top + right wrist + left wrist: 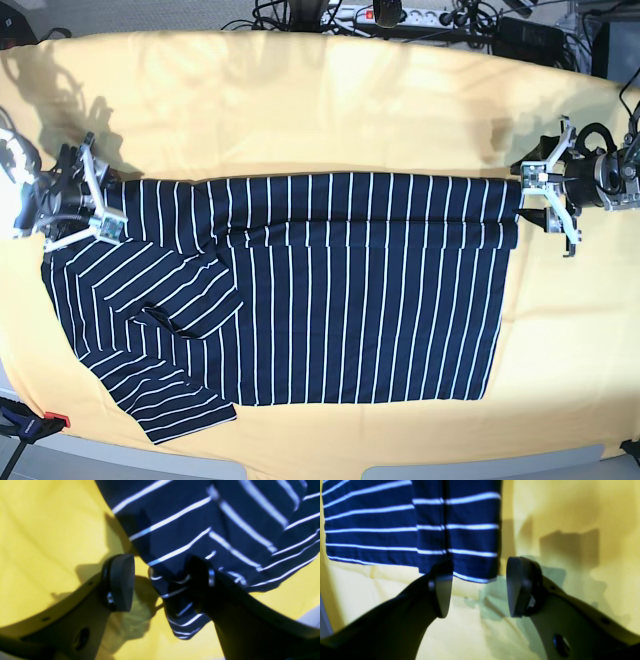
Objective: Fold the T-shirt properly
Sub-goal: 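Withdraw the right gripper to the folded shoulder edge and hold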
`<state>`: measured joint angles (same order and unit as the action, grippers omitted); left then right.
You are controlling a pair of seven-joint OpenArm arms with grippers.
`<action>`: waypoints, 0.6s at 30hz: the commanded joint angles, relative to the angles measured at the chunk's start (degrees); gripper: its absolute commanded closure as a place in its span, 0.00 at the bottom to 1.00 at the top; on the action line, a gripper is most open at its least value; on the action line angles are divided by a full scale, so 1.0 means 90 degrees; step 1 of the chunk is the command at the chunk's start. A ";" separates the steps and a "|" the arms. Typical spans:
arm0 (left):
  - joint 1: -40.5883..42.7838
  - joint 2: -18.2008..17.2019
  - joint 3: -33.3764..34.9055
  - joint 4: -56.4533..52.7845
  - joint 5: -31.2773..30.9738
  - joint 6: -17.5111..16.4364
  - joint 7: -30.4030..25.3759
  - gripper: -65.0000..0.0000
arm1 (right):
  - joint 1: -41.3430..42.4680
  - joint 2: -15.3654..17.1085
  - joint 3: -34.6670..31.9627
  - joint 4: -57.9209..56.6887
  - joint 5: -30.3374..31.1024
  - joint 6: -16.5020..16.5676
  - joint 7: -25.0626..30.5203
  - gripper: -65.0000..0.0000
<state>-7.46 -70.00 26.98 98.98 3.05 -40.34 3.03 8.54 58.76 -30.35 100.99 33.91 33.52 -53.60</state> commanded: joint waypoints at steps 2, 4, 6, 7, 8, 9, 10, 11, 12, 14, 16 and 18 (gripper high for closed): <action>-0.0070 -0.0177 -0.0083 0.0044 0.0017 0.0037 -0.0019 0.47 | -0.0155 0.0177 0.0087 0.0061 -0.0355 -0.0202 0.0015 0.45; -0.0073 -0.0177 -0.0083 0.0044 0.0141 0.0037 -0.0027 0.47 | -0.0374 0.0175 0.0087 0.0061 -0.0663 -0.0415 0.0017 0.45; -0.0073 -0.0177 -0.0083 0.0044 0.0136 0.0037 -0.0027 0.47 | -0.0544 0.0175 0.0087 0.0061 -0.1076 -0.0665 -0.0012 0.45; -0.0073 -0.0177 -0.0083 0.0044 0.0136 0.0037 -0.0029 0.47 | -0.0614 0.0192 0.0090 0.0061 -0.1307 -0.0770 -0.0022 0.45; -0.0073 -0.0177 -0.0083 0.0044 0.0136 0.0037 -0.0029 0.47 | -0.0678 0.0219 0.0092 0.0061 -0.1440 -0.0862 -0.0015 0.45; -0.0073 -0.0177 -0.0083 0.0044 0.0136 0.0037 -0.0027 0.47 | -0.0719 0.0233 0.0092 0.0061 -0.1491 -0.0928 -0.0015 0.45; -0.0073 -0.0177 -0.0083 0.0044 0.0138 0.0037 -0.0027 0.47 | -0.0753 0.0245 0.0092 0.0058 -0.1518 -0.0969 -0.0027 0.45; -0.0073 -0.0177 -0.0083 0.0044 0.0138 0.0037 -0.0027 0.47 | -0.0792 0.0245 0.0092 0.0058 -0.1649 -0.1069 -0.0024 0.45; -0.0075 -0.0177 -0.0083 0.0044 0.0136 0.0037 -0.0027 0.47 | -0.0816 0.0243 0.0092 0.0058 -0.1821 -0.1192 -0.0024 0.45; -0.0073 -0.0177 -0.0083 0.0044 0.0138 0.0037 -0.0027 0.47 | -0.0831 0.0245 0.0092 0.0056 -0.2181 -0.1464 -0.0027 0.45; -0.0078 -0.0177 -0.0083 0.0044 0.0146 0.0037 -0.0027 0.47 | -0.0831 0.0243 0.0092 0.0029 -0.2280 -0.1564 -0.0024 0.45; -0.0075 -0.0177 -0.0083 0.0044 0.0165 0.0037 -0.0024 0.47 | -0.0831 0.0228 0.0092 -0.0024 -0.2280 -0.1617 -0.0027 0.45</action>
<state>-7.18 -70.00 26.98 98.96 4.80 -40.38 3.25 0.12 59.44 -30.28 100.44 14.02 19.46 -53.76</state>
